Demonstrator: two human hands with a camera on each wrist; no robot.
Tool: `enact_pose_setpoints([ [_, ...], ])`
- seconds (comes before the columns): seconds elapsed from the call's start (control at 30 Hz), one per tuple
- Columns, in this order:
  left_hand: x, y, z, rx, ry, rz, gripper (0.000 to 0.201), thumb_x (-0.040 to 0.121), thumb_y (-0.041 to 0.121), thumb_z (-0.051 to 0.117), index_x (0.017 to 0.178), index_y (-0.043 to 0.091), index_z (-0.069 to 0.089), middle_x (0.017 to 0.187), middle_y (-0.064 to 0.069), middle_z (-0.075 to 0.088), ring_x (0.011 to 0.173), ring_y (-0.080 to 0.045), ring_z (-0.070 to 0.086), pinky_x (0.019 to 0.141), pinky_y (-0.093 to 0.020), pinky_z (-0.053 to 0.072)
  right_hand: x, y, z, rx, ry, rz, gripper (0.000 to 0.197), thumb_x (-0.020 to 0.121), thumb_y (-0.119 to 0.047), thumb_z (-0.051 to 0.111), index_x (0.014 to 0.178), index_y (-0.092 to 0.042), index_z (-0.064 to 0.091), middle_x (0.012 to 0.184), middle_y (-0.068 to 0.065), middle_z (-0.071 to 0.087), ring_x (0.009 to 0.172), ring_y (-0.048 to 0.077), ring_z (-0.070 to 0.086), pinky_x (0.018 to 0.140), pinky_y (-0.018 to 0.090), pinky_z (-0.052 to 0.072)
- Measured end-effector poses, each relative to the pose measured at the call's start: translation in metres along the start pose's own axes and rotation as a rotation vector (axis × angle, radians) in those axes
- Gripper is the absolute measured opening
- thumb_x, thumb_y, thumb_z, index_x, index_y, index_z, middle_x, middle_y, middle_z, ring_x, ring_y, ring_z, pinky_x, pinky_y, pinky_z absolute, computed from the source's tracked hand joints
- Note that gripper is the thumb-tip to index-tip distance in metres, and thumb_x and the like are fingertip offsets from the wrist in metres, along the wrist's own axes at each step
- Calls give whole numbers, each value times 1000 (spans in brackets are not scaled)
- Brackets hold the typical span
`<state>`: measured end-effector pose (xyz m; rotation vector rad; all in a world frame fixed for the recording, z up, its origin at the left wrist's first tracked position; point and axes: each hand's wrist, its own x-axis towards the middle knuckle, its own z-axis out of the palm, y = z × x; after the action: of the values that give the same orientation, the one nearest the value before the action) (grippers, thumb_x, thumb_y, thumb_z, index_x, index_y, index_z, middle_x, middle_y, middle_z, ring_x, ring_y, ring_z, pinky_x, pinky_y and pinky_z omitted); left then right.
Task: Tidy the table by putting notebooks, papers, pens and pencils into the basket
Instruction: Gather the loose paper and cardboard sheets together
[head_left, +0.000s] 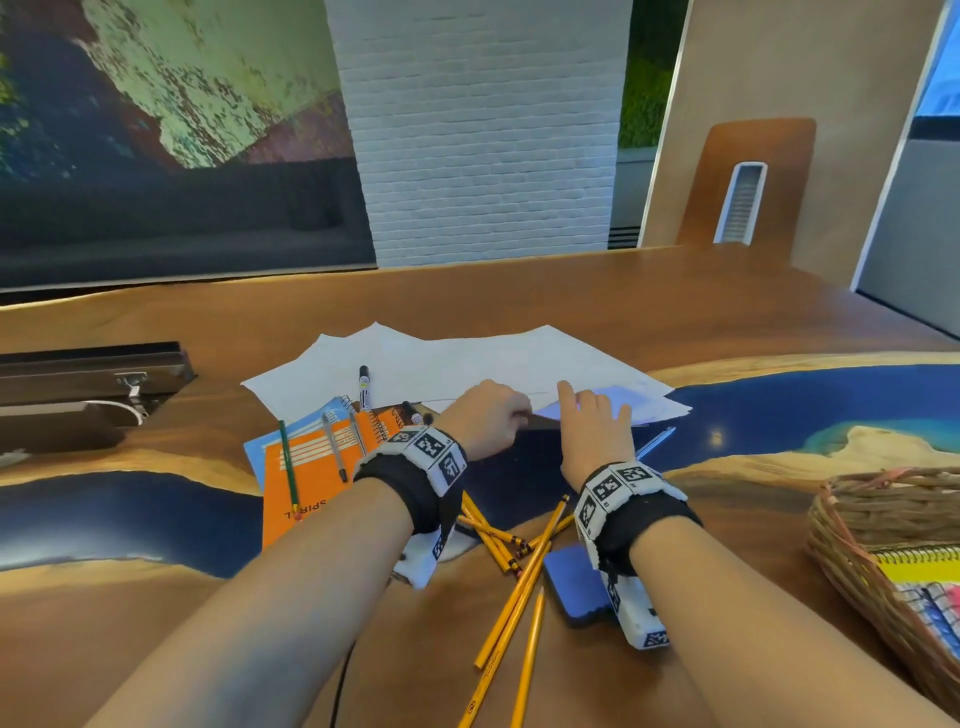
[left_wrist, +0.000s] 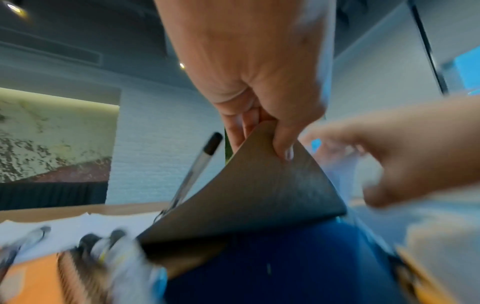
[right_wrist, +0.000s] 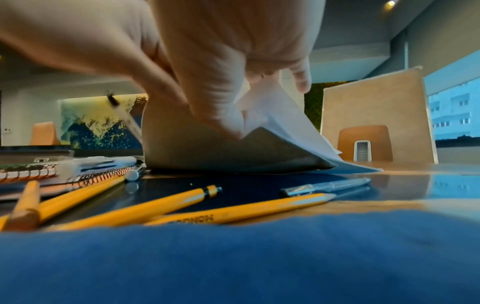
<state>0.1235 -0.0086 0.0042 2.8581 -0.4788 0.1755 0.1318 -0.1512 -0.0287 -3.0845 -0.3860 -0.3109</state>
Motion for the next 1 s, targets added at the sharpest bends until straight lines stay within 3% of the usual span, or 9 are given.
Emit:
enact_pose_setpoints([
  [0.1,-1,5,-33,-45,98,28,19,91,13,56,96,6,73,96,-6,71,92,-20,61,87,-29,45,-8,5,-11,81,110,39,94,84,-10,61,149,-16,-6,149,13,22,140,30,20,113,51,17],
  [0.17,-3,11,-52,-56,124,52,16,89,15,61,95,8,74,95,-4,72,92,-17,61,88,-27,45,-9,9,-21,161,220,53,96,81,-10,65,150,-15,-2,153,14,15,143,32,12,115,52,11],
  [0.3,-11,27,-82,-135,276,62,13,87,17,64,94,11,74,91,-1,71,84,-12,60,79,-19,44,-14,16,-48,189,438,-97,68,72,-10,73,134,-12,44,129,10,51,129,29,41,111,53,20],
  [0.4,-18,41,-99,-221,415,69,13,88,16,63,94,9,72,90,0,69,82,-10,56,70,-6,37,-24,23,-69,246,396,-121,52,84,-15,60,132,-16,40,119,4,56,117,24,47,109,39,22],
  [0.5,-24,54,-114,-303,538,69,11,90,13,61,94,6,70,88,0,65,81,-9,53,68,1,32,-34,33,-81,354,459,-14,48,85,-19,61,129,-16,41,114,4,58,111,24,51,101,34,29],
  [0.6,-33,61,-131,-370,720,43,14,90,12,61,97,2,68,88,1,62,73,-10,52,63,-6,35,-43,46,-87,458,531,115,59,80,-26,70,130,-15,40,122,6,55,116,25,48,104,37,29],
  [0.73,-41,62,-155,-430,925,8,17,91,12,60,102,0,66,94,2,61,90,-9,54,71,0,36,-48,60,-99,817,663,199,94,71,-39,78,143,-9,26,138,11,41,128,26,38,110,37,30],
  [0.83,-47,60,-169,-509,1042,-35,18,92,14,58,104,1,64,98,-1,63,91,-8,55,74,-3,39,-54,58,-110,1202,583,196,99,69,-48,76,145,-14,23,133,4,45,122,17,44,102,27,34],
  [1.0,-54,56,-179,-571,1149,-124,20,94,14,56,109,3,62,98,1,61,90,-8,53,69,2,36,-53,49,-112,1425,324,184,66,78,-71,49,121,-22,58,115,-2,60,111,18,54,100,31,36],
])
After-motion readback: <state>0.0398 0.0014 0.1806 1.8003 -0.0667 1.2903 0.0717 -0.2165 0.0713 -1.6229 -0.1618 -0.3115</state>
